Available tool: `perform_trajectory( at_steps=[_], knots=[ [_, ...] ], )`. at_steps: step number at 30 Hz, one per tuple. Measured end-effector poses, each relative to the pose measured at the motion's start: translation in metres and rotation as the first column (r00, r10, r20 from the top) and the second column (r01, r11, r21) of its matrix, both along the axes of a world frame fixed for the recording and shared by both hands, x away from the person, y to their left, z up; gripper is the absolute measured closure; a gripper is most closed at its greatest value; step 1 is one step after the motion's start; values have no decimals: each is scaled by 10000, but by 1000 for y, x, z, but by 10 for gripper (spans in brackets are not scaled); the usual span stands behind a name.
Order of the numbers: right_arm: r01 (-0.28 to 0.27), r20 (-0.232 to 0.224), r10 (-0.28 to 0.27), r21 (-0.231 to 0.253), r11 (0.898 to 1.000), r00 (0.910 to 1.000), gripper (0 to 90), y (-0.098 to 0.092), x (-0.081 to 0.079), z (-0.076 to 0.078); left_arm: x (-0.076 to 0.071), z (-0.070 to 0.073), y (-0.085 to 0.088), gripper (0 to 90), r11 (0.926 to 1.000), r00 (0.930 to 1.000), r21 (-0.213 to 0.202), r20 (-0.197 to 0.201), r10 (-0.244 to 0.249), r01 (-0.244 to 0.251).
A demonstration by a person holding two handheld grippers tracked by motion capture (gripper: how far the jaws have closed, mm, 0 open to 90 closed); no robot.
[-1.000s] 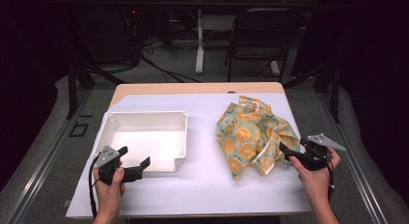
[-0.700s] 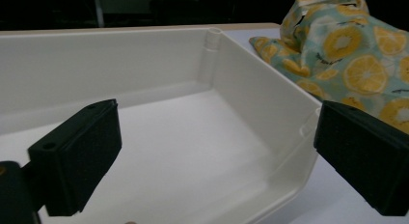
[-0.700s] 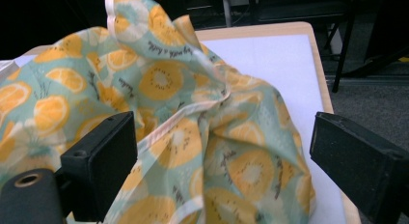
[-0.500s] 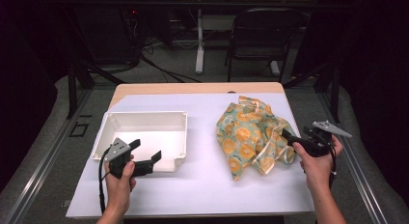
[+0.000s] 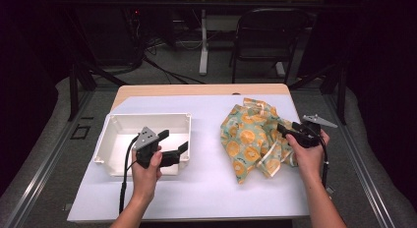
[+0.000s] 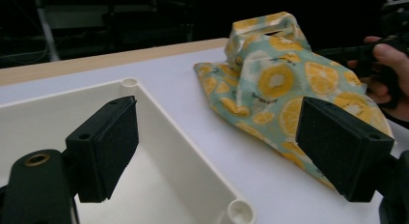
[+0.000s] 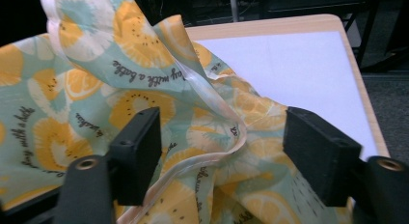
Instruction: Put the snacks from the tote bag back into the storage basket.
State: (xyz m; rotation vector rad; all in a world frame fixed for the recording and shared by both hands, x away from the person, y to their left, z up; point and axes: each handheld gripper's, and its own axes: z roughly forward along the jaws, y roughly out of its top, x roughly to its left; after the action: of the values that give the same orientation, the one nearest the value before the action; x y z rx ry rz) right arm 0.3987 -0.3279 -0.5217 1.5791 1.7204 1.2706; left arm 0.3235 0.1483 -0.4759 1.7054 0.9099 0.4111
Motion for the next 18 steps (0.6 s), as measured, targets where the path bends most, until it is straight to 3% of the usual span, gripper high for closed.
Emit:
perform_trajectory(
  at_steps=[3,5,7,8,9,12,13,15,18],
  knots=[
    [-111,-140,109,-141,9998,9998,358,0,3,-3,2,-4,-9,159,9994,9993,-145,-186,-318,315],
    [132,-148,-134,-152,9998,9998,482,2,6,-8,2,-8,-15,158,9986,9983,-247,-333,-481,473],
    [191,-142,-193,-184,9996,9997,661,0,4,-9,2,-12,-20,158,9978,9976,-377,-416,-558,542],
    [73,-152,-75,-151,9999,9999,716,-1,3,-9,1,-12,-21,158,9977,9975,-370,-414,-575,560],
    [73,-152,-75,-151,9999,9999,716,-1,3,-9,1,-12,-21,158,9977,9975,-370,-414,-575,560],
    [-313,-26,312,-133,9994,9995,891,-1,-2,-6,0,-13,-21,159,9982,9979,-330,-397,-508,495],
    [-582,98,582,33,9983,9983,900,0,-6,-3,0,-13,-21,159,9986,9982,-264,-386,-467,457],
    [-799,232,800,-77,9968,9965,900,1,-10,1,0,-13,-21,159,9987,9982,-262,-381,-457,448],
    [-865,566,868,-78,9962,9946,900,6,-17,7,-2,-12,-21,159,9988,9984,-192,-334,-446,440]
  ],
)
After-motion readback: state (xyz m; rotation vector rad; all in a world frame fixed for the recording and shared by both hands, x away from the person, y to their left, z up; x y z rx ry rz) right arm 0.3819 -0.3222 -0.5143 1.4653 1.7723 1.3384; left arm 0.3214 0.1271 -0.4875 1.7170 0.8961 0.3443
